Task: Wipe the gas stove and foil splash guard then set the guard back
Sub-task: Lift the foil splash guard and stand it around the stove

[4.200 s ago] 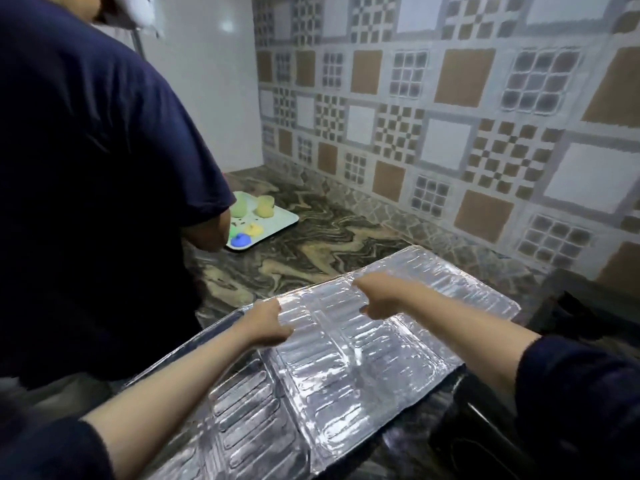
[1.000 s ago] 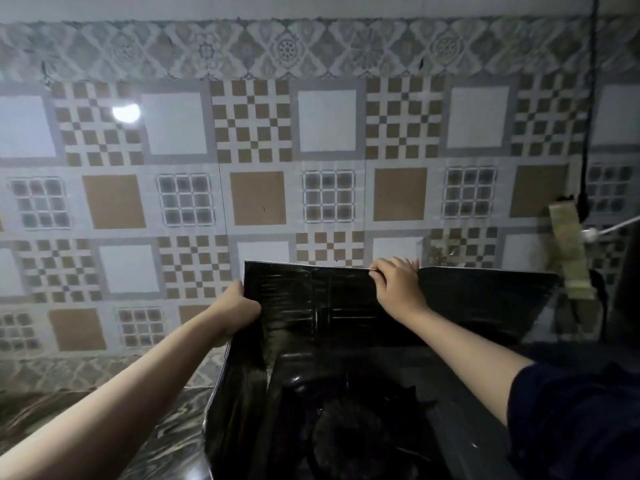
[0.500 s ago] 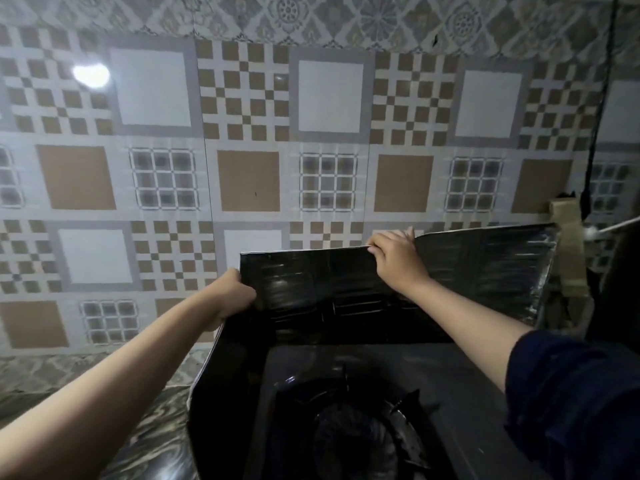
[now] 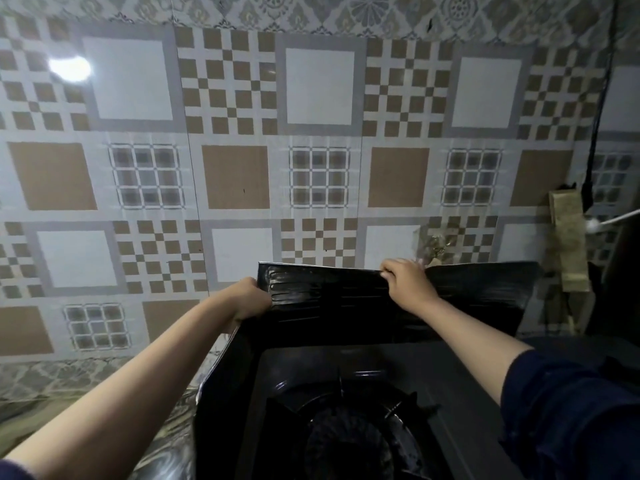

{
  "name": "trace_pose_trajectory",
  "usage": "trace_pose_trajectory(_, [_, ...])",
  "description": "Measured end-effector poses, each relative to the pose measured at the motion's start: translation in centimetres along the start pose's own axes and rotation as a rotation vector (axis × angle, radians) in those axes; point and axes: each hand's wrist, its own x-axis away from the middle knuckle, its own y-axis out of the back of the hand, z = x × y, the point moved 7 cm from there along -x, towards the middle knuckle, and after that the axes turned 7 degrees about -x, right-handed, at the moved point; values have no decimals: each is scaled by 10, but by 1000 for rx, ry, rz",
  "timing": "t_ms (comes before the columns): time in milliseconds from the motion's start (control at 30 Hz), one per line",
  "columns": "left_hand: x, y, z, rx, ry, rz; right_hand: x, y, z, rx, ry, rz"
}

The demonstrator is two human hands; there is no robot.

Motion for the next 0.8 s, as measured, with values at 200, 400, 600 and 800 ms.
trace_pose_trajectory(200, [-7, 0, -3, 107, 45, -36, -19, 6, 2, -91, 2, -15])
trace_pose_trajectory(400, [-17, -4, 14, 381, 134, -14, -34, 10, 8, -153, 4, -97])
trace_pose_trajectory(600, [-12, -9, 5, 411, 156, -31, -22, 8, 1, 52, -38, -188])
trace_pose_trajectory(800, [-14, -12, 18, 444, 255, 69, -10, -2, 6, 158, 7, -149])
